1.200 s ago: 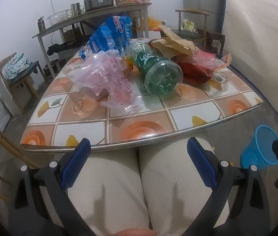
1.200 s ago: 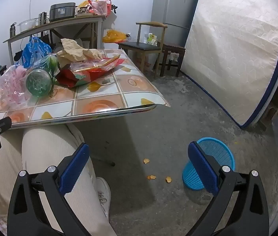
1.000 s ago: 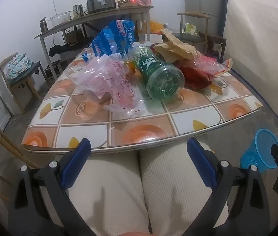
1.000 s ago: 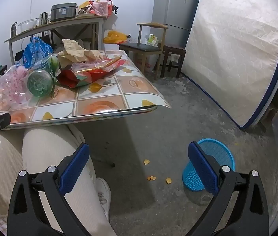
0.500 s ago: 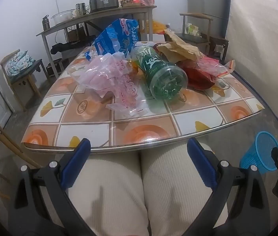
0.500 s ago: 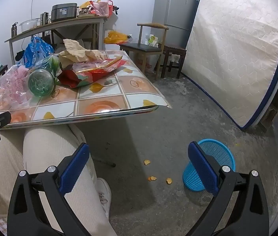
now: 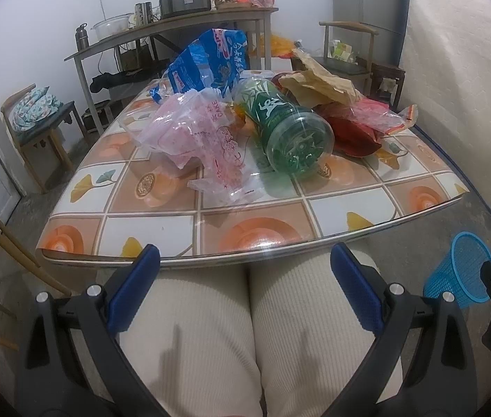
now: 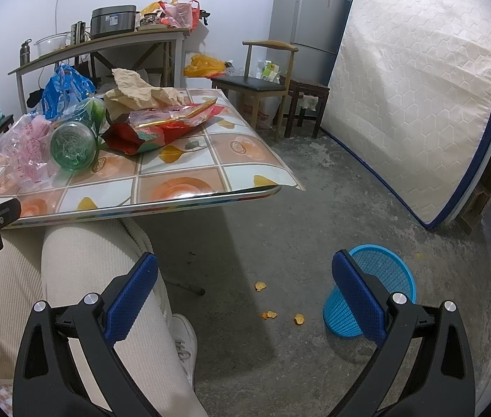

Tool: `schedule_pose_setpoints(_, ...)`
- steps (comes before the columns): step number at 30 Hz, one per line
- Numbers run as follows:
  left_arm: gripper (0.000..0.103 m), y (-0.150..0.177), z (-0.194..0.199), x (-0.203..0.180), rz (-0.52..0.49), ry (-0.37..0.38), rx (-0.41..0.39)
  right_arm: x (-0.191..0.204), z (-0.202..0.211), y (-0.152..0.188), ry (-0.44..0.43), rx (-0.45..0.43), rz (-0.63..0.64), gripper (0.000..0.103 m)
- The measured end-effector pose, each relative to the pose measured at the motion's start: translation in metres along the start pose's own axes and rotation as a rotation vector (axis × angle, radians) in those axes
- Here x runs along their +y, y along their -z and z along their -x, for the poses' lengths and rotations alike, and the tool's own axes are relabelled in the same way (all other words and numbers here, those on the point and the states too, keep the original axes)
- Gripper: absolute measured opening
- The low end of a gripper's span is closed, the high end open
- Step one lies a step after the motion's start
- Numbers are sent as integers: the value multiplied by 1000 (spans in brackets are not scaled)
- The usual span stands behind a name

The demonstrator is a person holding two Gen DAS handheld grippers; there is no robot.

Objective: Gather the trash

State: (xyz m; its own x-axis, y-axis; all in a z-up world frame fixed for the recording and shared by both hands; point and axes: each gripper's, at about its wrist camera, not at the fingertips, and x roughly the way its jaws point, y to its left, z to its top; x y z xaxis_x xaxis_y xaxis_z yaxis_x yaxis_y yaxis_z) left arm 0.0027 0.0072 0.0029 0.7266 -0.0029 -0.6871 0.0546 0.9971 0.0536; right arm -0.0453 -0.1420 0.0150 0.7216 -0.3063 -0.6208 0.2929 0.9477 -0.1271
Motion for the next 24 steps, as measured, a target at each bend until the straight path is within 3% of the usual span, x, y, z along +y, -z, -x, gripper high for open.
schedule_pose_setpoints(24,95,0,-2,2,6,-5,-2,-1,-4,0,-9,3,7,98)
